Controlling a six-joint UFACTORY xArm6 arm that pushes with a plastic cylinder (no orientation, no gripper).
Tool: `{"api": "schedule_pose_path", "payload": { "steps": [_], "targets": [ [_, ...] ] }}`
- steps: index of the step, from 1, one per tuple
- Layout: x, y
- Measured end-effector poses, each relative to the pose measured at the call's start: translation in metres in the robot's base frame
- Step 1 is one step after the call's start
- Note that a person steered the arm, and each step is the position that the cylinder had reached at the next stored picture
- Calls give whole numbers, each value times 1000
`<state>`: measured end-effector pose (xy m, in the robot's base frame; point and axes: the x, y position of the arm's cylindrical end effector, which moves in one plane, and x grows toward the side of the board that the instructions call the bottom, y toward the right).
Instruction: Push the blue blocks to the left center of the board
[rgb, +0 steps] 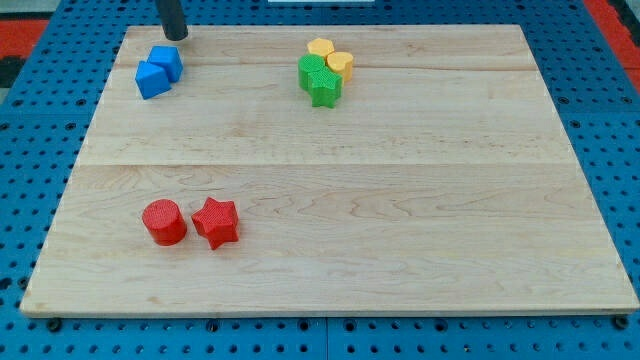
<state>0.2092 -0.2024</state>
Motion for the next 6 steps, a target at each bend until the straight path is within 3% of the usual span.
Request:
{"api": "schedule_pose_path", "payload": {
  "steps": [6],
  "targets": [
    [51,25]
  ]
}}
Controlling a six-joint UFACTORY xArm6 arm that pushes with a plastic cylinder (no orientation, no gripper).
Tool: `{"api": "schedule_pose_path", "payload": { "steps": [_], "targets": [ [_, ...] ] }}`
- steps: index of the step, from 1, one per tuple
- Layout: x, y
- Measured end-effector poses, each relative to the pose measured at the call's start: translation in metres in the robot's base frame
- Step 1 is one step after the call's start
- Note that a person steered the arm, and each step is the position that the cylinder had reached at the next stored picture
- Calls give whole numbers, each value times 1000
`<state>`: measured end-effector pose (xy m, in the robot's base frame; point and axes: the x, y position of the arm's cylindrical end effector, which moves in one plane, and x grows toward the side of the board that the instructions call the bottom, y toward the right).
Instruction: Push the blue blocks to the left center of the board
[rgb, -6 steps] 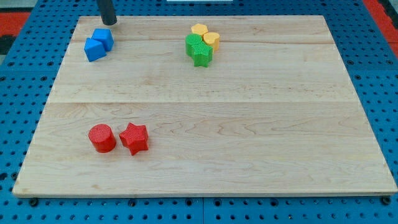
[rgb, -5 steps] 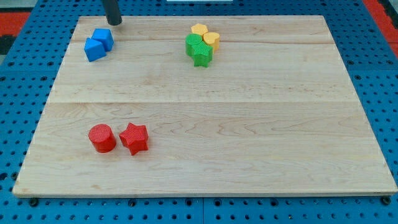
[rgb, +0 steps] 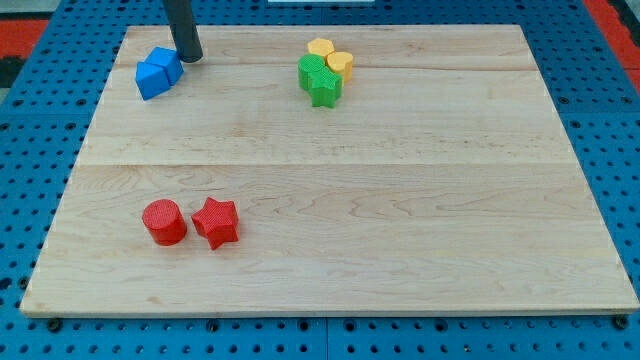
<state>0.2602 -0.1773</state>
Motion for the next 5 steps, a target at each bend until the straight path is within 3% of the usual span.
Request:
{"api": "schedule_pose_path", "payload": {
  "steps": [1,2,4,5],
  "targets": [
    [12,-6],
    [-14,-12],
    [46,-31],
    [31,-34]
  ]
}}
